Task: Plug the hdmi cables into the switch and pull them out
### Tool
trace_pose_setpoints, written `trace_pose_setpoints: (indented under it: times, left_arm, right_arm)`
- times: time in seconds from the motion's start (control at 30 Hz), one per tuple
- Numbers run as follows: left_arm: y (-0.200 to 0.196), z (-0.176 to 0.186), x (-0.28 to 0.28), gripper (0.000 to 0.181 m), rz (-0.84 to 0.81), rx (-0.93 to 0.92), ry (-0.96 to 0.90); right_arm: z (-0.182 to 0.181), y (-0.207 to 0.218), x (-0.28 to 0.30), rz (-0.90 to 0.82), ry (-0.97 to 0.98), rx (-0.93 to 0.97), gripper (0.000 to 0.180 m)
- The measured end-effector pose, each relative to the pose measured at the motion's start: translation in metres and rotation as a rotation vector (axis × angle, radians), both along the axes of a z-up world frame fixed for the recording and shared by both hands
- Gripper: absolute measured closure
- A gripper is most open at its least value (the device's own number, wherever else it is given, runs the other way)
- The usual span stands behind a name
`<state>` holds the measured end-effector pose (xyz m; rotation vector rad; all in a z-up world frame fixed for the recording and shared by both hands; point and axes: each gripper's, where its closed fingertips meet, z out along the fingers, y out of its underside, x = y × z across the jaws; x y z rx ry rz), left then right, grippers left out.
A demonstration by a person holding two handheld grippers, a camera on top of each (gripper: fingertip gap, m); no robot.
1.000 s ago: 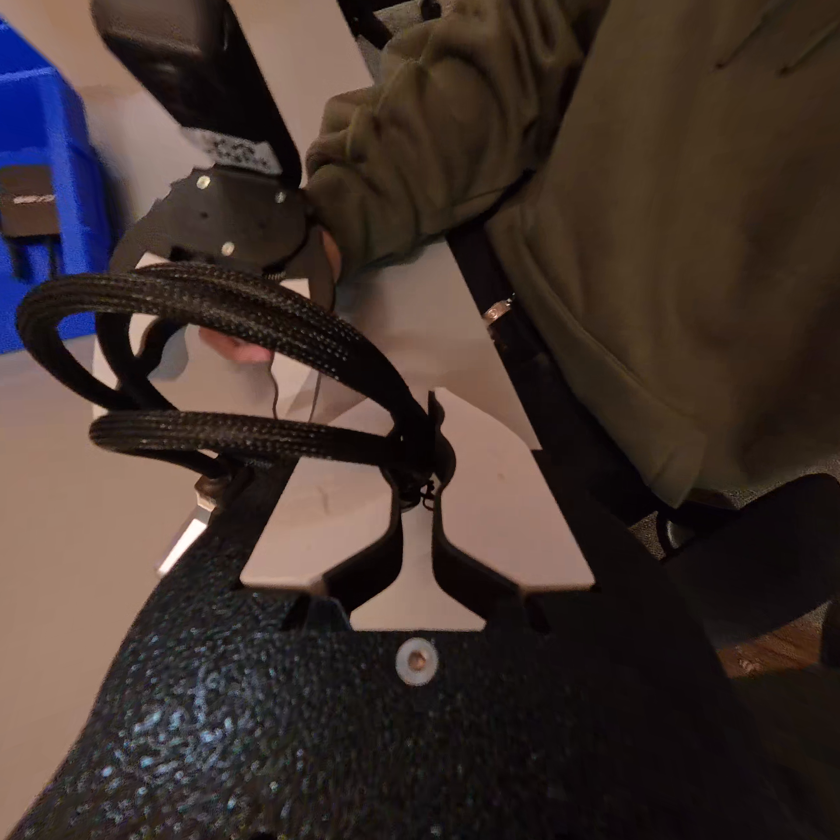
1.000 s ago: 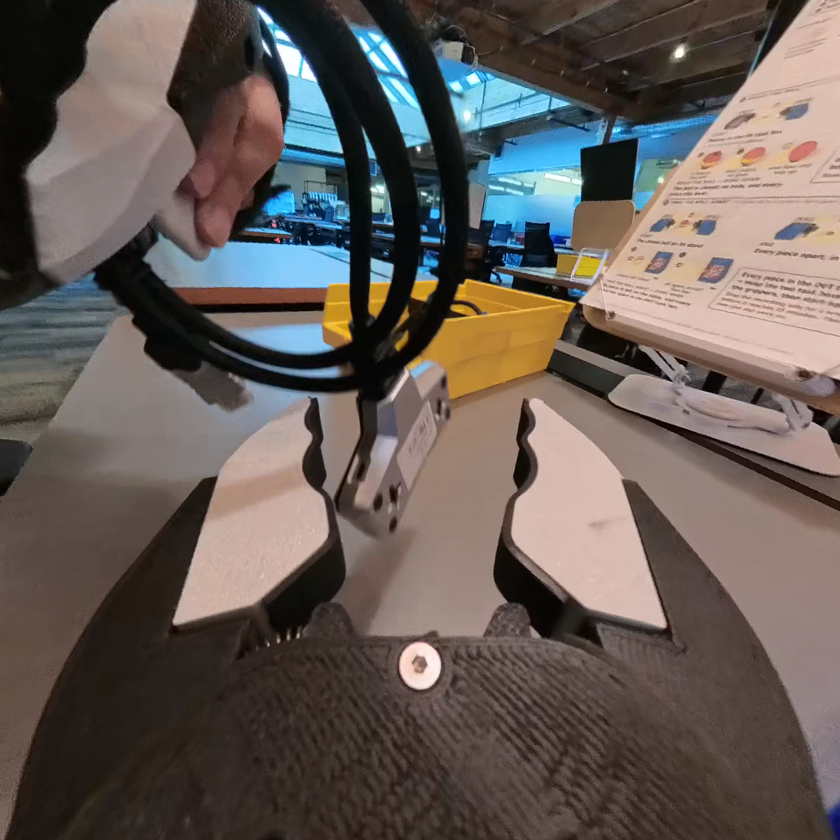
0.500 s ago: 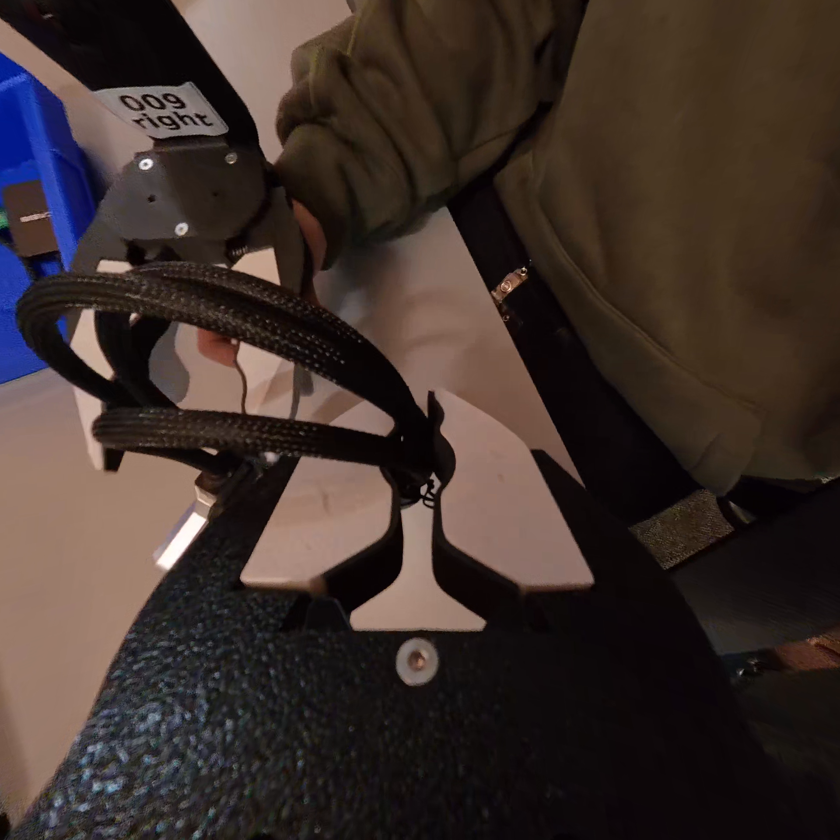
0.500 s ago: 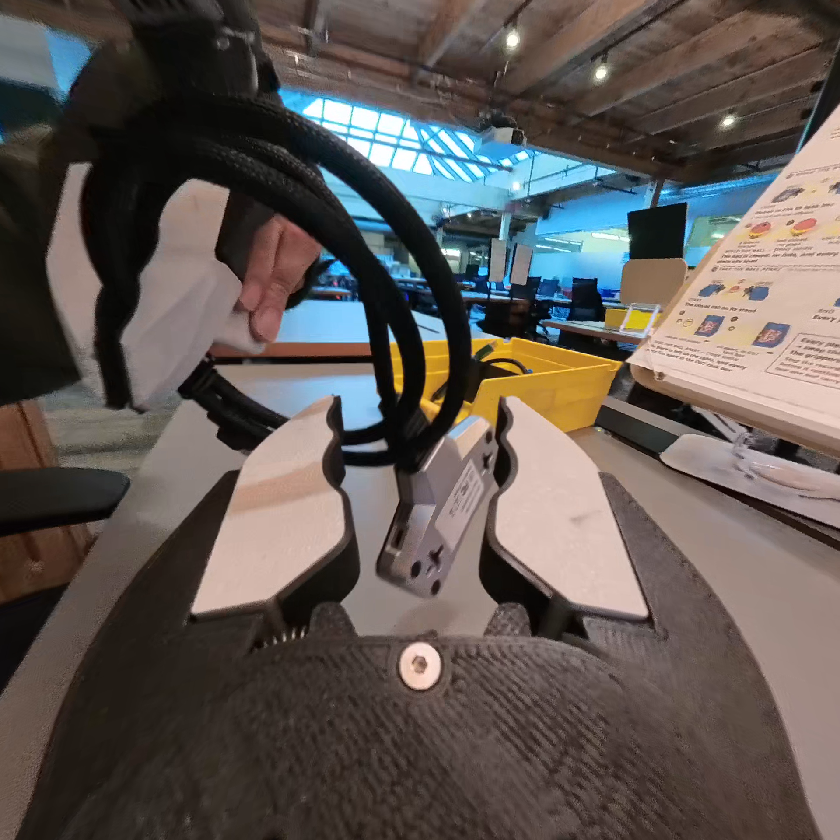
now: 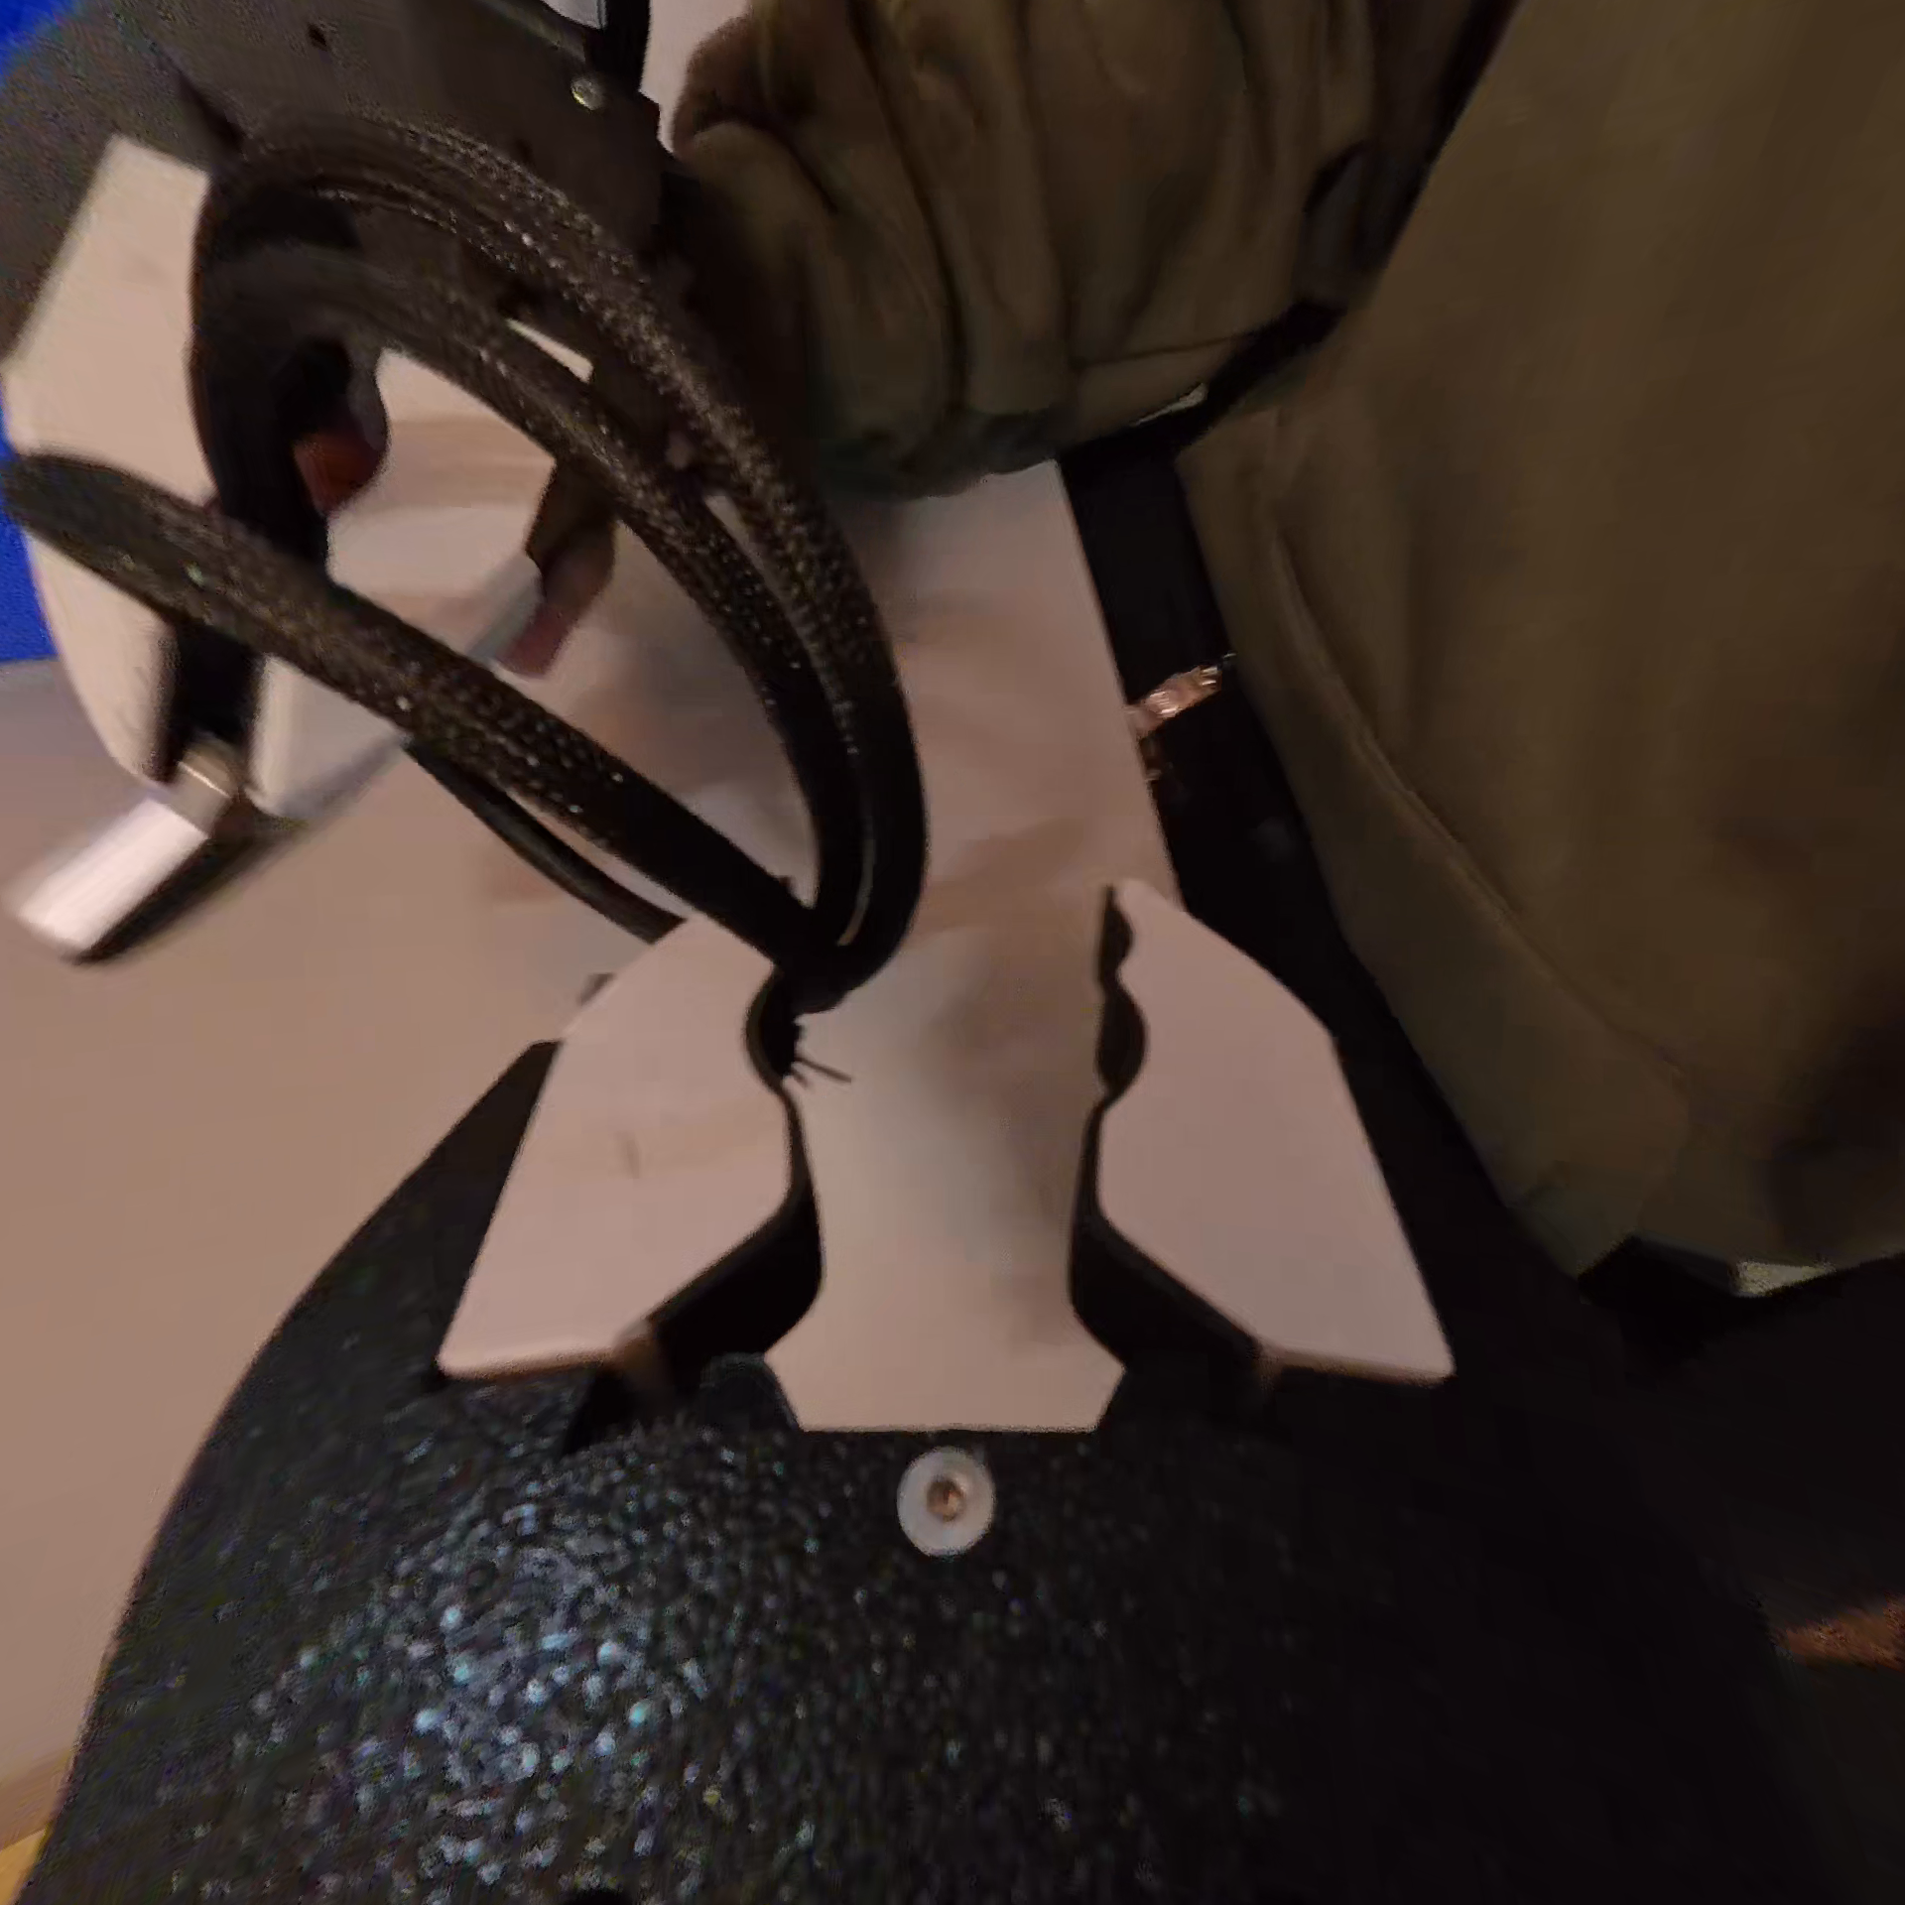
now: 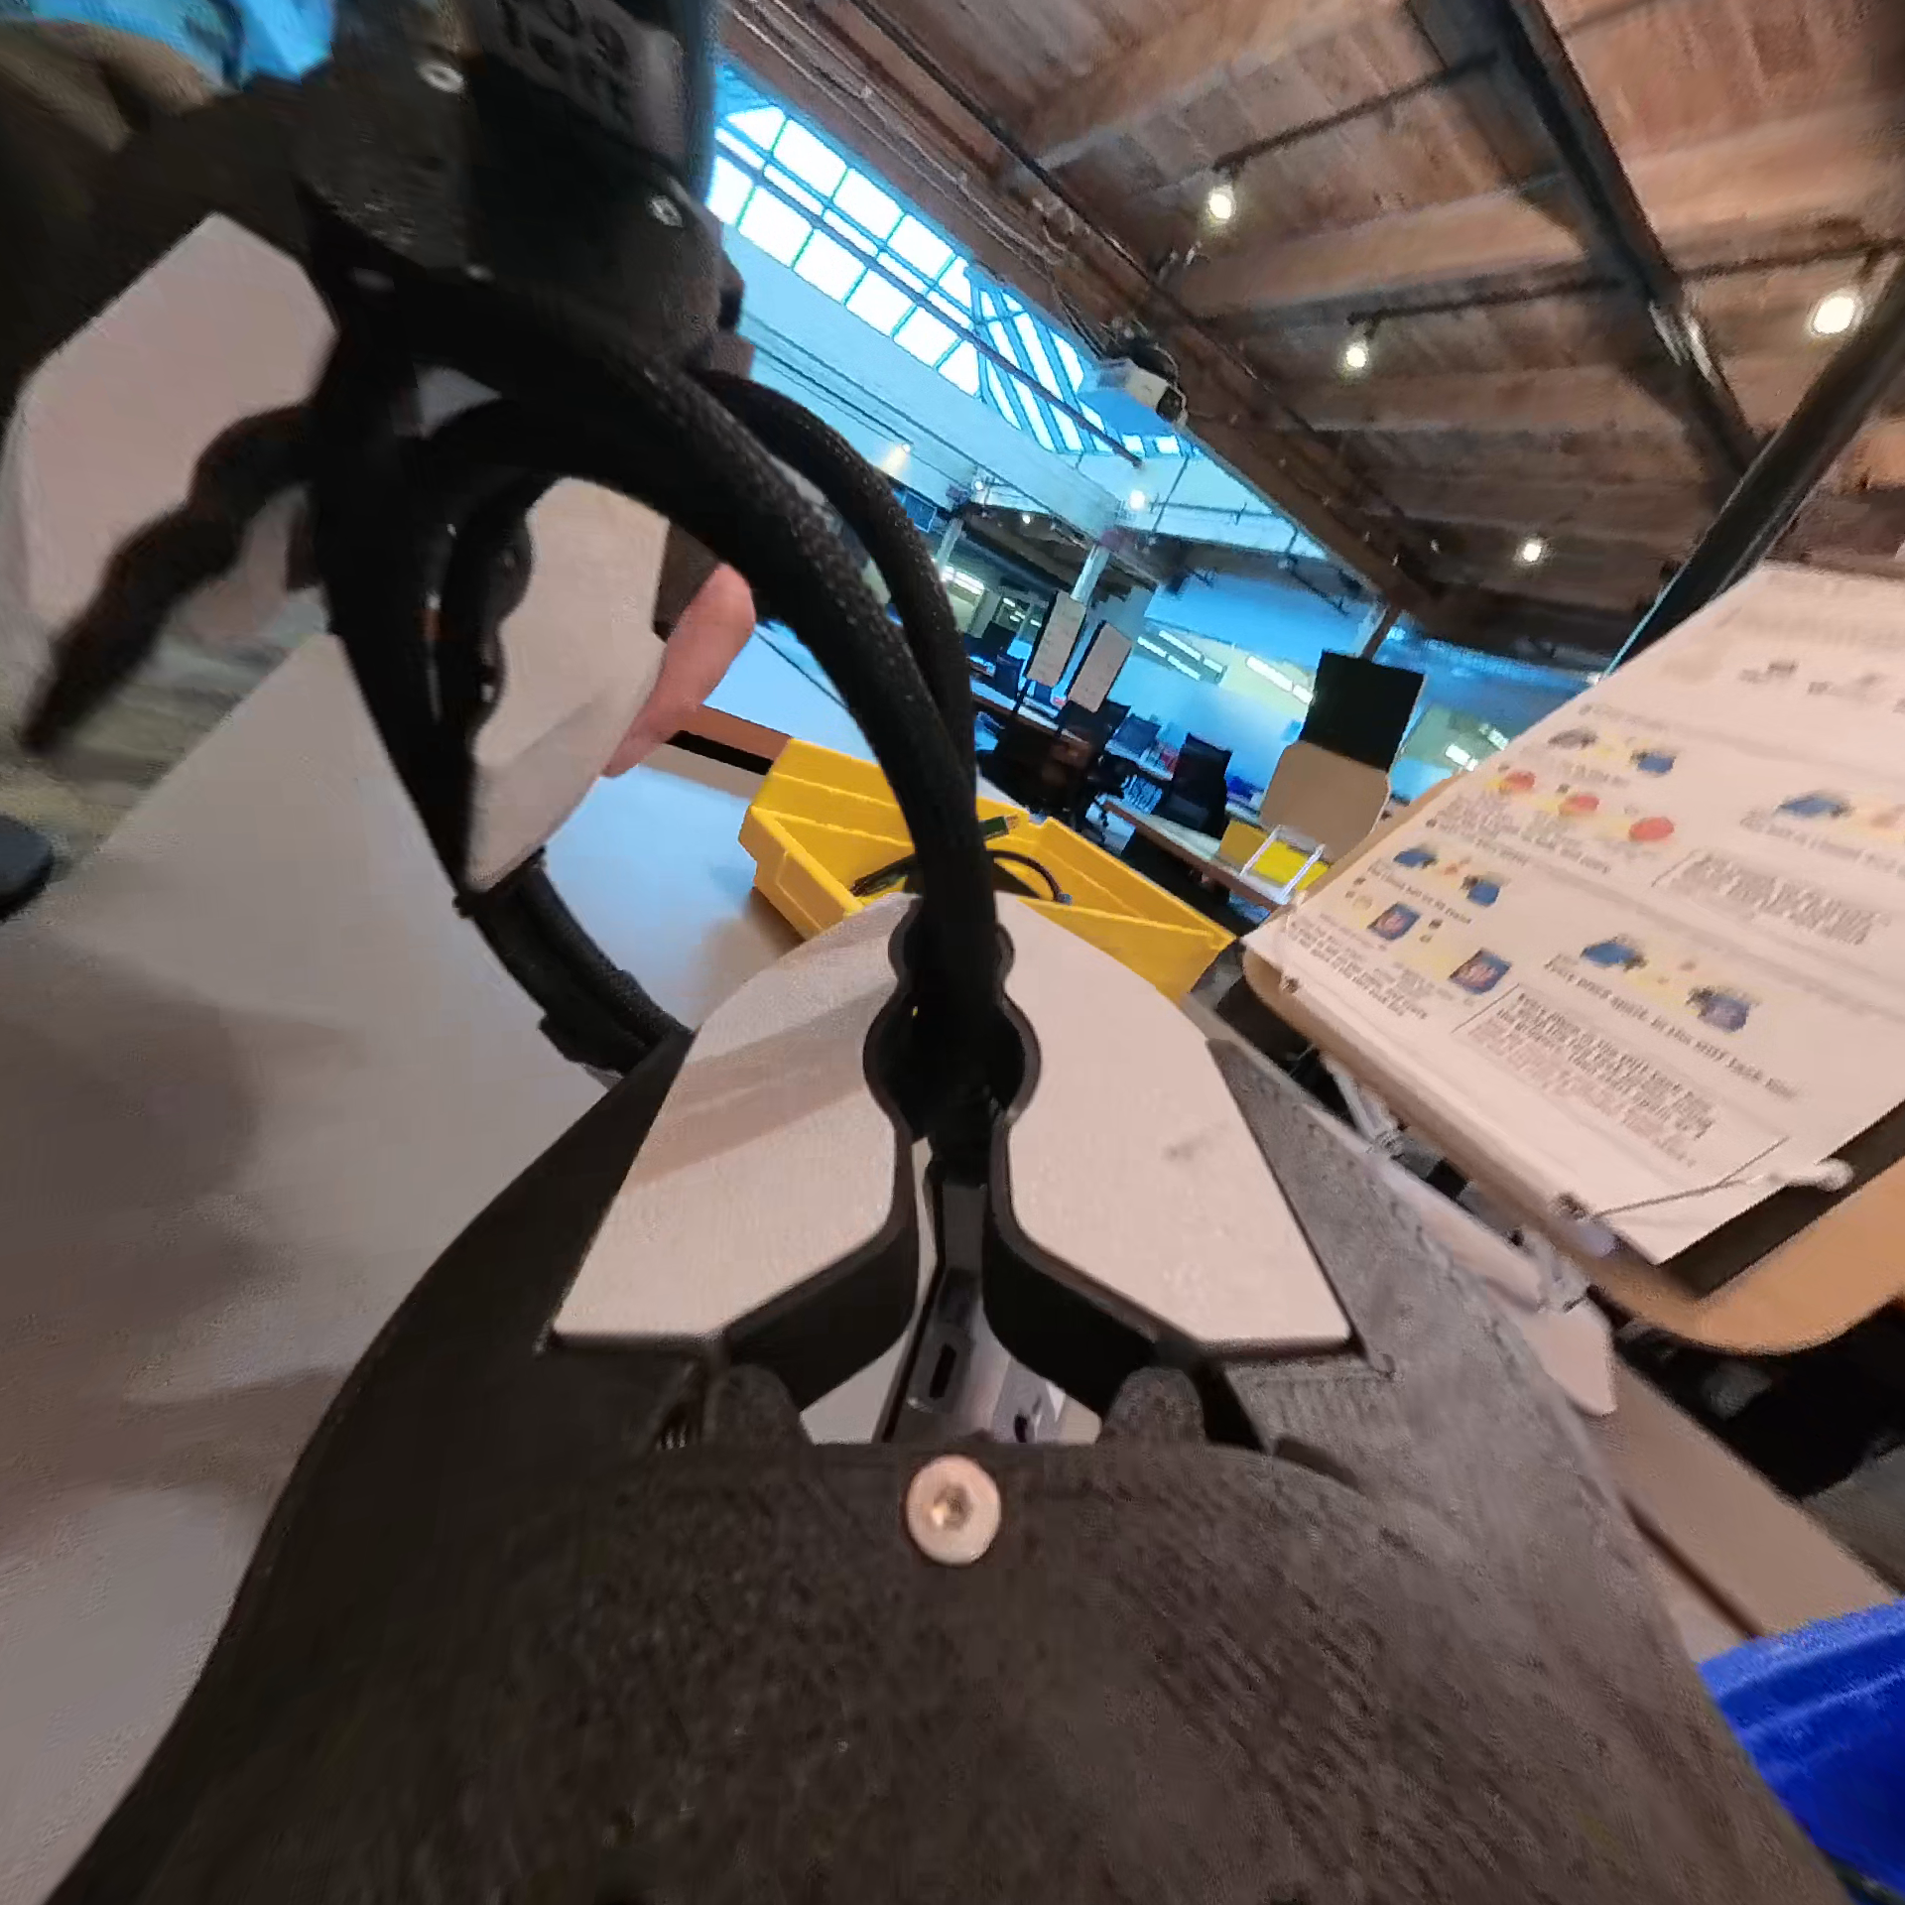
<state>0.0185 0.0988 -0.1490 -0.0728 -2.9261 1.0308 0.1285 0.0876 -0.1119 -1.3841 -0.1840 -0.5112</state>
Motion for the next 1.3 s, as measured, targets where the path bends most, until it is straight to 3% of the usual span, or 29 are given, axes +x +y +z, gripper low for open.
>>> trace_pose_setpoints:
  times: [0.07,0.17,0.23,0.33,0.4,0.57,0.63,0.83,0.93,1.0,1.03,1.13,1.3]
  left_arm:
    - [0.005,0.009,-0.014,0.093,-0.004,-0.081,0.14]
    - [0.012,0.027,-0.021,0.092,0.046,-0.199,0.312]
    - [0.019,0.023,-0.01,0.091,0.147,-0.189,0.289]
    - [0.042,-0.003,0.039,0.087,0.45,-0.081,0.107]
    - [0.046,0.001,0.054,0.089,0.568,-0.177,0.174]
    - [0.048,0.045,0.085,0.097,0.707,-0.634,0.592]
    - [0.054,0.037,0.105,0.111,0.82,-0.661,0.75]
    - [0.028,0.016,0.11,0.112,0.786,-0.605,0.946]
    - [0.012,0.007,0.106,0.116,0.76,-0.529,0.957]
    - [0.004,0.004,0.105,0.131,0.741,-0.5,0.952]
    - [0.002,0.004,0.106,0.146,0.732,-0.503,0.941]
    - [-0.001,0.009,0.109,0.153,0.66,-0.525,0.826]
    - [0.016,0.053,0.134,0.159,0.62,-0.684,0.489]
  right_arm:
    - [0.004,0.0,-0.004,-0.027,-0.086,-0.014,0.172]
    - [0.008,0.005,-0.014,-0.037,-0.171,-0.017,0.172]
    - [0.003,0.007,-0.009,-0.095,-0.215,-0.074,0.172]
    - [0.005,0.005,-0.008,-0.136,-0.287,-0.066,0.172]
    - [0.009,0.007,-0.016,-0.143,-0.362,-0.069,0.172]
    - [-0.001,0.023,-0.037,-0.126,-0.54,-0.166,0.172]
    - [-0.003,0.029,-0.045,-0.126,-0.607,-0.192,0.172]
    - [-0.013,0.044,-0.065,-0.103,-0.737,-0.261,0.172]
    - [-0.019,0.049,-0.068,-0.096,-0.768,-0.286,0.172]
    - [-0.022,0.051,-0.07,-0.089,-0.777,-0.294,0.172]
    - [-0.023,0.051,-0.071,-0.084,-0.775,-0.297,0.172]
    - [-0.032,0.051,-0.068,-0.066,-0.752,-0.338,0.168]
    - [-0.018,0.033,-0.043,-0.1,-0.6,-0.286,0.126]
